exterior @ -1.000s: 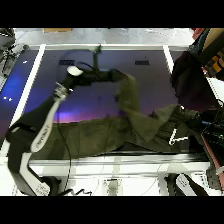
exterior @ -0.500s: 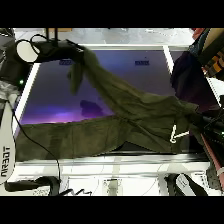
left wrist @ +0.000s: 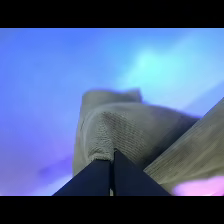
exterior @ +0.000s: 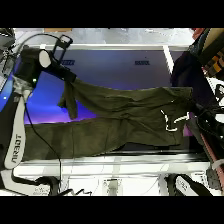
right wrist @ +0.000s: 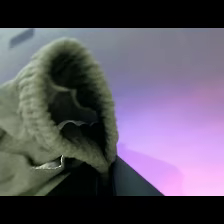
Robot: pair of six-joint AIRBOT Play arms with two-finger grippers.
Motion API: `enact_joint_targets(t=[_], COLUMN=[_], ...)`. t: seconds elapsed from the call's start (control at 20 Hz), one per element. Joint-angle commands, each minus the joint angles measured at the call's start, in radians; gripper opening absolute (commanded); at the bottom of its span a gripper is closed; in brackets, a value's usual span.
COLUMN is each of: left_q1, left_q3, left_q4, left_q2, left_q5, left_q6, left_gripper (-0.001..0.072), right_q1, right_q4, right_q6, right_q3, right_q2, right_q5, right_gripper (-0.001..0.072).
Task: Fold the clothes and pants, and hang the long-sleeved shirts on hangers.
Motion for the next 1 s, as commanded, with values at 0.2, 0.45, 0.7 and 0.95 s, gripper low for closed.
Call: enact_joint_targets(t=[0.2, 0.45, 0.7, 0.95], left_q1=[-0.001, -0.002, 0.016, 0.105], left_q3=[0.0, 0.0, 0.001, 0.001], left_q4=[0.06, 0.06, 0.06, 0.059], left_q2=[-0.169, -0.201, -0.197, -0.17], left_q5=[0.132, 0.29, 0.289, 0.096], left_q6=[0.086, 0.086, -0.077, -0.204], left_gripper=[0.0028, 0.0039, 0.0625, 0.05], right_q1=[0.108, 0.112, 0.112, 0.112], right_q4=[0.003, 0.003, 0.003, 0.002], right_q6=[0.02, 0.02, 0.02, 0.02], right_q3=[0.162, 0.211, 0.211, 0.211], right_q2=[-0.288, -0.338, -0.338, -0.338], right_q5=[-0.147, -0.212, -0.198, -0.155], right_gripper=[0.0037, 0.0037, 0.0037, 0.0037])
